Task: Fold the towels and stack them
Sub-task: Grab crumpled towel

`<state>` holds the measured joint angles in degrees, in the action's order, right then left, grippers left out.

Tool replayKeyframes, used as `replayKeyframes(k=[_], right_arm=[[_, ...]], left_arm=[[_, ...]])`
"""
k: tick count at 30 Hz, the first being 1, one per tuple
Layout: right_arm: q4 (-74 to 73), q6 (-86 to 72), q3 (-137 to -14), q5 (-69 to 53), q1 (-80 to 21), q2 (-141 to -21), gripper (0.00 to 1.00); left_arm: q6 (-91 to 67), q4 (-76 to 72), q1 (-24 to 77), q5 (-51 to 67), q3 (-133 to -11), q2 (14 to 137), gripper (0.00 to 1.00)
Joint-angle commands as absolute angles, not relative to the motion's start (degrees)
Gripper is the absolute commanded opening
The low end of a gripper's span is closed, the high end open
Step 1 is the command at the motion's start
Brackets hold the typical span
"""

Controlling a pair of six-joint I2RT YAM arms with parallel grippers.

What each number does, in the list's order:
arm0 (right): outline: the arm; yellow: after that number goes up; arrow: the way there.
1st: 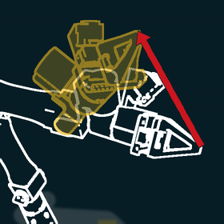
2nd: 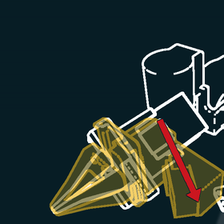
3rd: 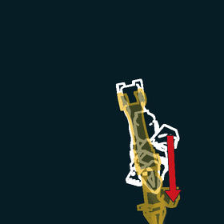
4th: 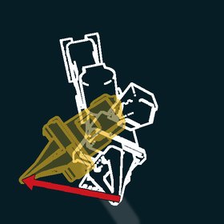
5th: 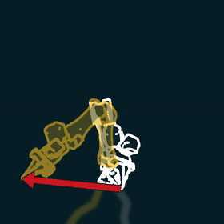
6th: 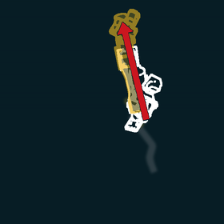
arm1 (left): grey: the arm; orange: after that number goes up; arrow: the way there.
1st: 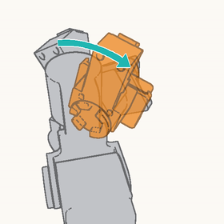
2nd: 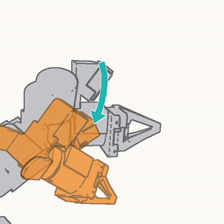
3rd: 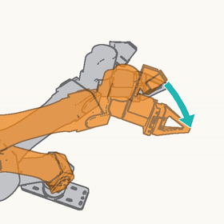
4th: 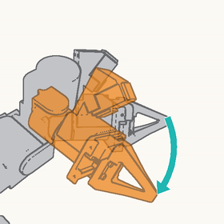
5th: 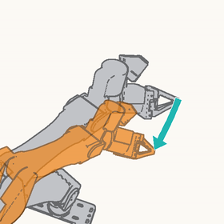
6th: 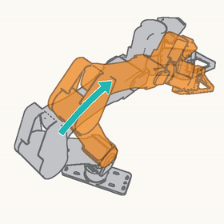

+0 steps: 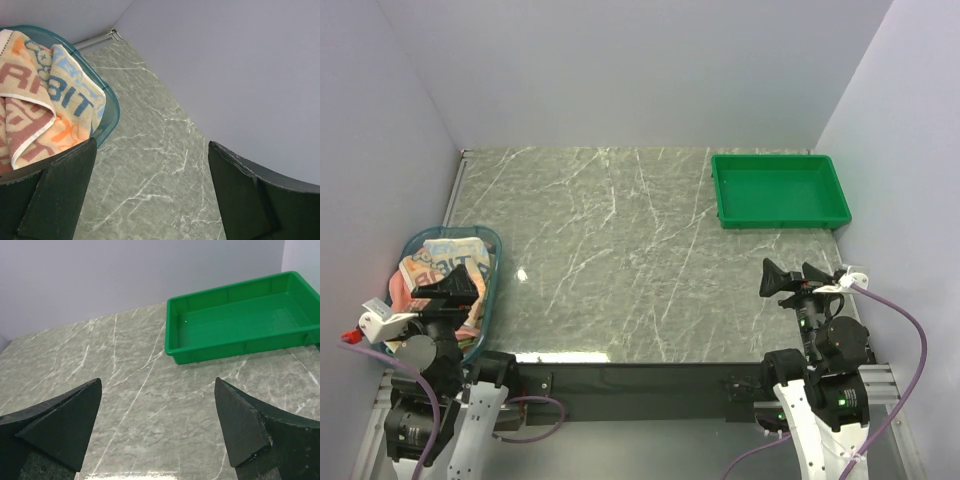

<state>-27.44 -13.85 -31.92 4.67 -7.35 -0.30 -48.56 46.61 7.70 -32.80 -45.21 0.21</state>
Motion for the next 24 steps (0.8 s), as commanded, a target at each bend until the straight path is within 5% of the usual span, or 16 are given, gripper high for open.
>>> replayKeyframes(k=[1, 11, 24], right_arm=[[-26.98, -13.45, -33.40, 4.04, -7.29, 14.93, 1.00], [-26.63, -12.66, -32.87, 1.76, -7.29, 14.50, 1.00], [-25.84, -12.39, -32.08, 0.79, -7.91, 16.08, 1.00]], left_arm=[[-49.57, 45.35, 7.73, -31.82, -45.00, -4.57, 0.99], [-54.04, 45.79, 7.73, -31.73, -44.30, -0.44, 1.00], [-61.43, 54.22, 7.73, -33.39, -47.54, 33.10, 0.99]])
